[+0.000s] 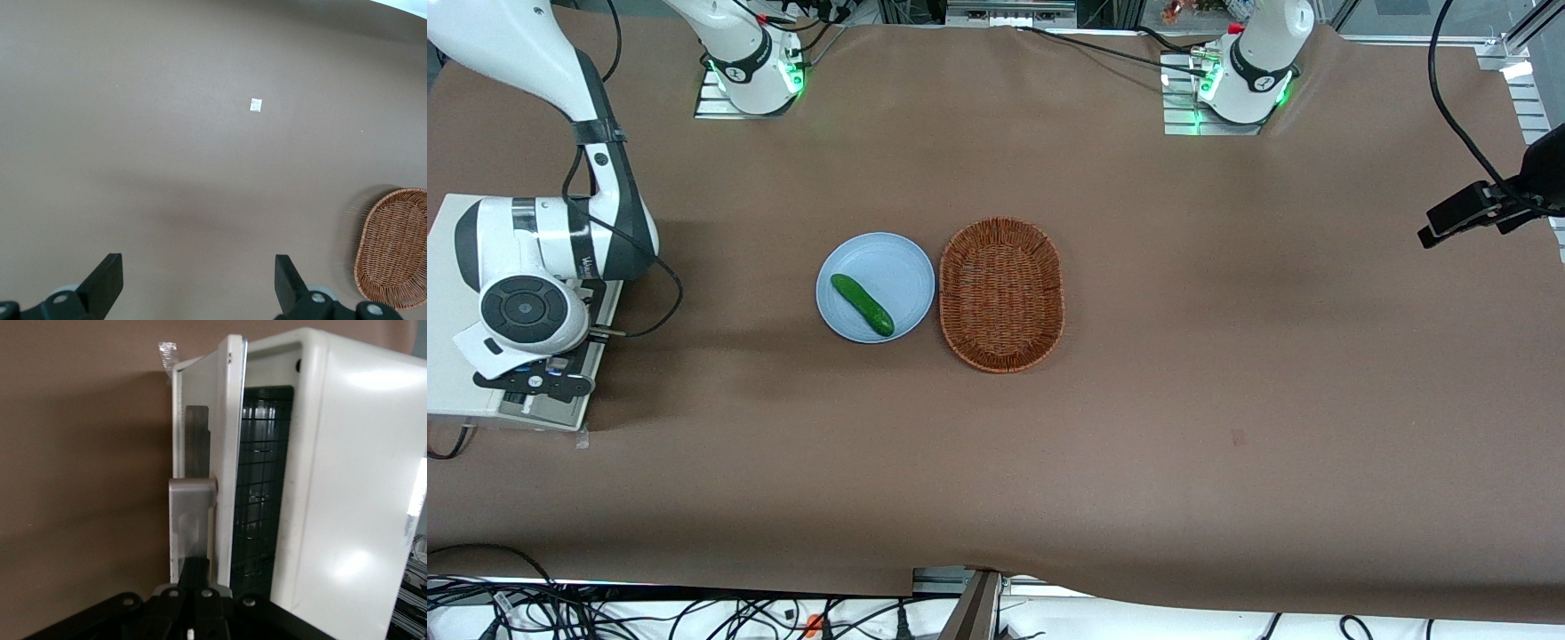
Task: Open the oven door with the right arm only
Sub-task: 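Pull the handle with the right gripper, swinging the door down open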
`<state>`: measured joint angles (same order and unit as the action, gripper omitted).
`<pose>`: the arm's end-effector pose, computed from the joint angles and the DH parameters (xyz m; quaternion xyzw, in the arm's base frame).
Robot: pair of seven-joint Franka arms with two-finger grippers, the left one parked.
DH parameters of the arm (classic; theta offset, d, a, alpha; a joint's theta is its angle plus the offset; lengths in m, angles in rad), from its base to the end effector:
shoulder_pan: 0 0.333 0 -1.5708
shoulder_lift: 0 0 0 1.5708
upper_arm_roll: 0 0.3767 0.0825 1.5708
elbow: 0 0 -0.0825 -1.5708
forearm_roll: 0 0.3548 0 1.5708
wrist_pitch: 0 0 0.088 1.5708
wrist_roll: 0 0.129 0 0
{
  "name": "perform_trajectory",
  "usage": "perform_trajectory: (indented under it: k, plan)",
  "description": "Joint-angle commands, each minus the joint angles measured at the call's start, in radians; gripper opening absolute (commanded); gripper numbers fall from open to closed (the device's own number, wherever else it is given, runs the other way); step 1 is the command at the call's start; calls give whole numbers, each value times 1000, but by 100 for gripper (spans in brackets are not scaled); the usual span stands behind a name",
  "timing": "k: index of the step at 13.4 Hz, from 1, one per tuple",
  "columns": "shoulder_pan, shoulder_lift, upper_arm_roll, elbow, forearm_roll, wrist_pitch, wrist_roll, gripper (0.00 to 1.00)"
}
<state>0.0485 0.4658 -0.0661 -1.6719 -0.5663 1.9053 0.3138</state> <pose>0.6496 -0.0554 0.3800 0.9568 -0.0350 -0.0713 0.2796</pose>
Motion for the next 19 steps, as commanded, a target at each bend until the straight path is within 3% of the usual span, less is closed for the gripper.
perform_trajectory:
  k: [1, 19]
  plan:
    - [14, 40, -1, 3, 16, 66, 19, 0]
    - [7, 223, -3, 1, 40, 210, 13, 0]
